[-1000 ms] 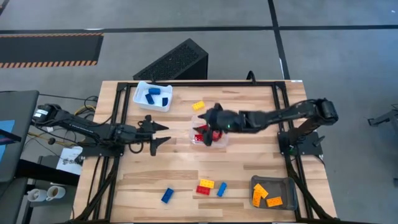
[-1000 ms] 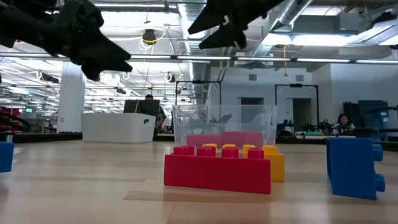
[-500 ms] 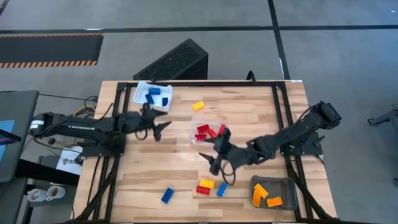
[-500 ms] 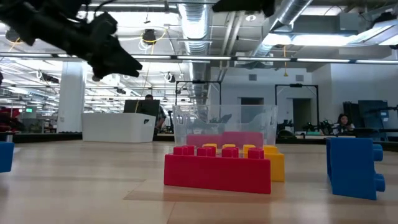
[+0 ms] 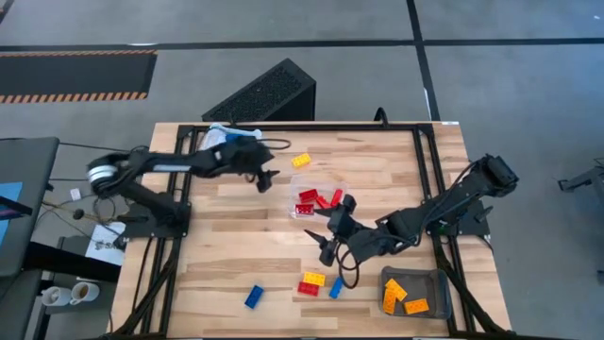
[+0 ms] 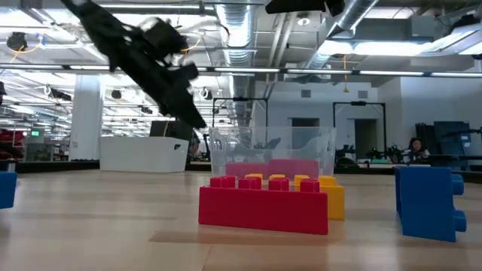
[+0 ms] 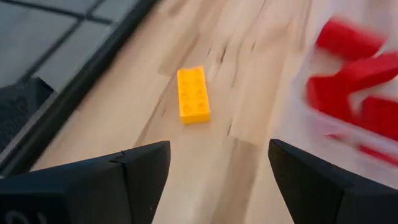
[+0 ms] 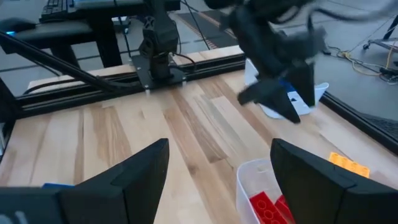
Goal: Sort & place blocks by color
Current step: Put the yellow game piece into the black bin, then put the blue game piece into the white bin
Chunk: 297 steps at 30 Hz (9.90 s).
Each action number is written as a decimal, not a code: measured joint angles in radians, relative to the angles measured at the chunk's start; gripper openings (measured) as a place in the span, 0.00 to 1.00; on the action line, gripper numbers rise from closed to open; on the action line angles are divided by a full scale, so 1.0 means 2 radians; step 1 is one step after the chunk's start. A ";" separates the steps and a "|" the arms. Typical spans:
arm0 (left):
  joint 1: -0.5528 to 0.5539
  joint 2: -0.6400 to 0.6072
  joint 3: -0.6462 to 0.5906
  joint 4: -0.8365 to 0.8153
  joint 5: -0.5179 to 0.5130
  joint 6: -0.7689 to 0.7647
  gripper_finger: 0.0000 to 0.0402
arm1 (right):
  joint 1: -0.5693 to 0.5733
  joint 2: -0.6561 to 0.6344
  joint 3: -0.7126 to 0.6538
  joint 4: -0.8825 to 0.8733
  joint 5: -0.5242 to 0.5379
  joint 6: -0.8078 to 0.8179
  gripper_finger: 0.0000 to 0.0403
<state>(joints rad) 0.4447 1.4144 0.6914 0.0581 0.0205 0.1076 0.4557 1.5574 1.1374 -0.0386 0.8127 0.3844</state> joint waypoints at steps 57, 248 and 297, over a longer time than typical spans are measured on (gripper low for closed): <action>0.032 0.221 0.229 -0.179 -0.003 0.061 0.25 | 0.021 0.000 0.000 -0.018 0.000 0.034 0.75; -0.337 -0.167 -0.167 0.188 -0.091 -0.234 0.68 | 0.025 -0.024 0.032 -0.214 -0.369 0.257 0.71; -0.354 -0.167 -0.168 0.180 -0.066 -0.221 0.68 | 0.047 0.214 0.104 -0.296 -0.414 -0.032 0.34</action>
<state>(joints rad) -0.2627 1.0813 0.3561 0.4175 -0.1117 -0.3345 0.5499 1.9863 1.3460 -0.6308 -0.0157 0.3205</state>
